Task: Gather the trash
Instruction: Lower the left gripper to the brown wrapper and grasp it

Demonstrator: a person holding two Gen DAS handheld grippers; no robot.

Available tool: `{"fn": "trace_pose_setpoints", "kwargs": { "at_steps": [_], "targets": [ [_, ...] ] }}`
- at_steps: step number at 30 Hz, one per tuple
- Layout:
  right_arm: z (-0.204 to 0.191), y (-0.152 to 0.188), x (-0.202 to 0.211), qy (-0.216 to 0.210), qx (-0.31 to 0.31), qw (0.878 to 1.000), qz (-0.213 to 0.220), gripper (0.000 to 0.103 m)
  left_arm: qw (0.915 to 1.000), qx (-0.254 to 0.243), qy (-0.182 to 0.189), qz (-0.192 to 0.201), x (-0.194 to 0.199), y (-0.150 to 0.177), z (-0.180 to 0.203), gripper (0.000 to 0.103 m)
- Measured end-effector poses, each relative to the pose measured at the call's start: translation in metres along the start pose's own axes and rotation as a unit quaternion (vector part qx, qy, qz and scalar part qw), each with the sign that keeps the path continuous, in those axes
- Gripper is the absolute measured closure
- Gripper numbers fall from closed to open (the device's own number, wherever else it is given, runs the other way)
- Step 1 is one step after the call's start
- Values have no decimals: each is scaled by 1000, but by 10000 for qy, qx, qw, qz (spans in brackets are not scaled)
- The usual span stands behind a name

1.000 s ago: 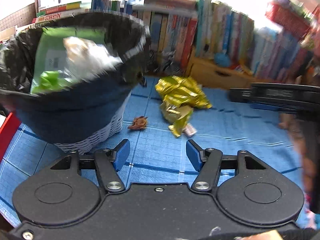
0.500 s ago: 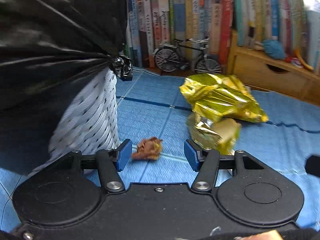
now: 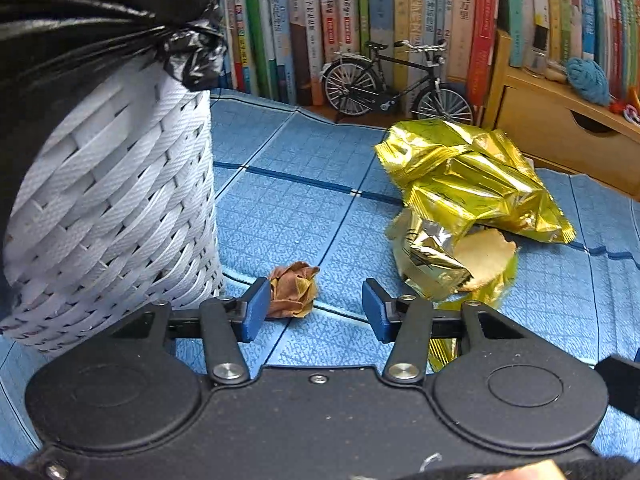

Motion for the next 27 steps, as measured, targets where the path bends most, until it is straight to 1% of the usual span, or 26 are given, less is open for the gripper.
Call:
{"fn": "trace_pose_setpoints", "kwargs": {
  "at_steps": [4, 7, 14, 16, 18, 20, 27],
  "targets": [
    [-2, 2, -1, -28, 22, 10000, -17, 28, 10000, 23, -32, -3, -3, -1, -3, 56],
    [-3, 2, -1, -33, 24, 10000, -25, 28, 9999, 47, -91, -43, -4, -2, -5, 59],
    [-1, 2, -3, -8, 14, 10000, -54, 28, 9998, 63, -141, -99, -6, -2, -5, 61],
    [-1, 2, -4, -6, 10, 10000, -65, 28, 9998, 55, -167, -111, -7, -2, -5, 64],
    [-1, 2, -5, 2, 17, 10000, -65, 28, 9996, 13, -247, -118, -8, -2, -4, 73],
    [-2, 2, -5, 1, 16, 10000, -67, 28, 9994, -28, -327, -119, -8, -2, -4, 79],
    [-3, 2, -7, 10, 20, 10000, -74, 28, 9993, -119, -349, -106, -7, -2, -4, 86]
  ]
}}
Point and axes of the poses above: each gripper's, at about its wrist camera, not at the fingertips, and x roughly against the way its jaws point, z to its right, y to its underside, the point moved 2 cm from there along -x, roughly the way its jaws point, and after that the axes turned 3 degrees about y, right-handed, at the moved point
